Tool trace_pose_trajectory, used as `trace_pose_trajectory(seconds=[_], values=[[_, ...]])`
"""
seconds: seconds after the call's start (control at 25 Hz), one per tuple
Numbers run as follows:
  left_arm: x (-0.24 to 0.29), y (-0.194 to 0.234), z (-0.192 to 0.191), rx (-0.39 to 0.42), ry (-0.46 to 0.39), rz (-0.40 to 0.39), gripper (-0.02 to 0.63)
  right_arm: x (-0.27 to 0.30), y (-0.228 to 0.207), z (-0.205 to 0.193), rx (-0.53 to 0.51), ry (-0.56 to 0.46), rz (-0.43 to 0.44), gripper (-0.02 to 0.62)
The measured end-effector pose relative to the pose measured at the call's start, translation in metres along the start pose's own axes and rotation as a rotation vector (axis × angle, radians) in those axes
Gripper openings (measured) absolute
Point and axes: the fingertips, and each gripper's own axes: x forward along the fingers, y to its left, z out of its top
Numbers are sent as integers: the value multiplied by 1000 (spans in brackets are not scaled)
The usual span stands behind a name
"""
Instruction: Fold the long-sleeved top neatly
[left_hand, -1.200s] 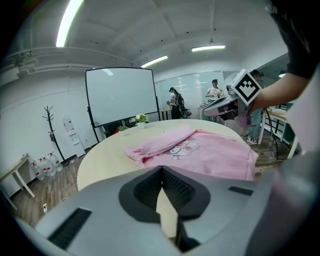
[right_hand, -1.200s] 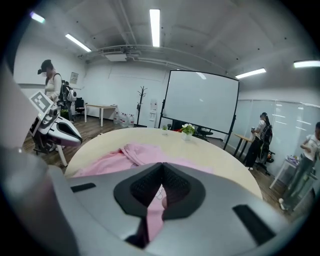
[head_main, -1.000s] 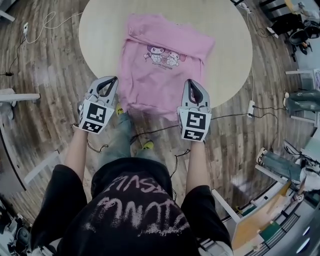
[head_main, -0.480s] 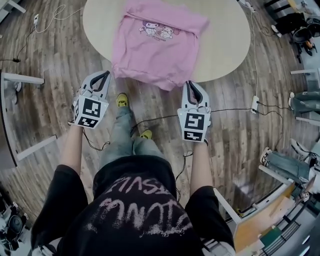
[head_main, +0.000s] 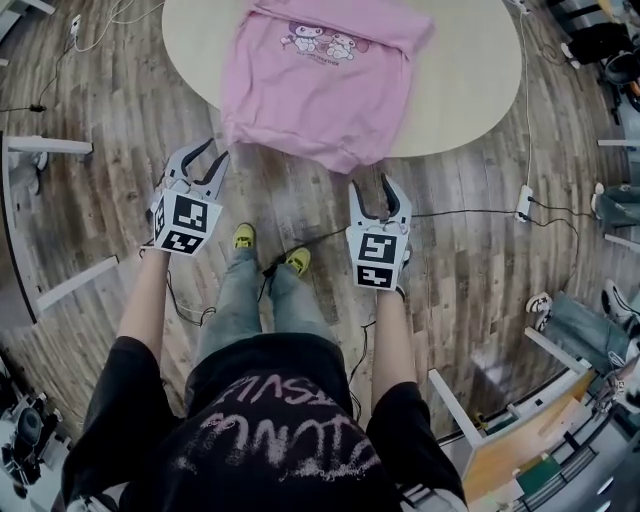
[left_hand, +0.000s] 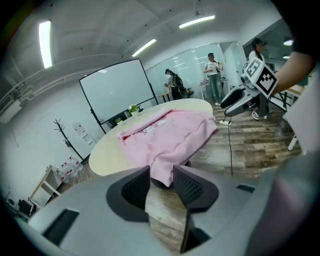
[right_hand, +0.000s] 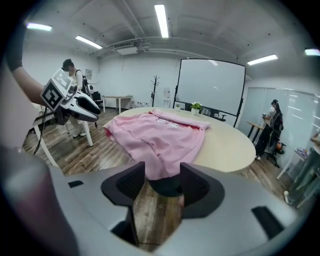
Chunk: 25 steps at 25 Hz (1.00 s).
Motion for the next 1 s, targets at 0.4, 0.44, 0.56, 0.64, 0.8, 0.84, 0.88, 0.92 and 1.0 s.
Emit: trace_pose_trajectory(seconds=[0.4,0.44,0.56,0.64,0.8,0.84,0.88,0.92,1.0], values=[[48,-8,-48,2,15,-3,202,56,30,-38,33,29,-52,244],[51,-8,-49,-4,6,-1,202,58,29,-37,36,17,-66,239],[57,-7,-45,-27,-33,1,202,62,25,-31,36,-17,-110,195],[60,-6,-41,-32,-48,3,202,61,21,-27,35,-33,-138,156],[64,-1,-37,-29,-51,8,130,50,9,-19,24,-62,-190,67],[64,0,-37,-27,-48,10,109,46,6,-18,23,-69,-200,47],[63,1,-38,-26,-43,12,86,42,4,-17,26,-73,-207,31],[62,3,-39,-27,-38,16,67,38,2,-17,33,-76,-210,26],[58,4,-41,-28,-33,19,45,32,-2,-18,45,-76,-215,25]])
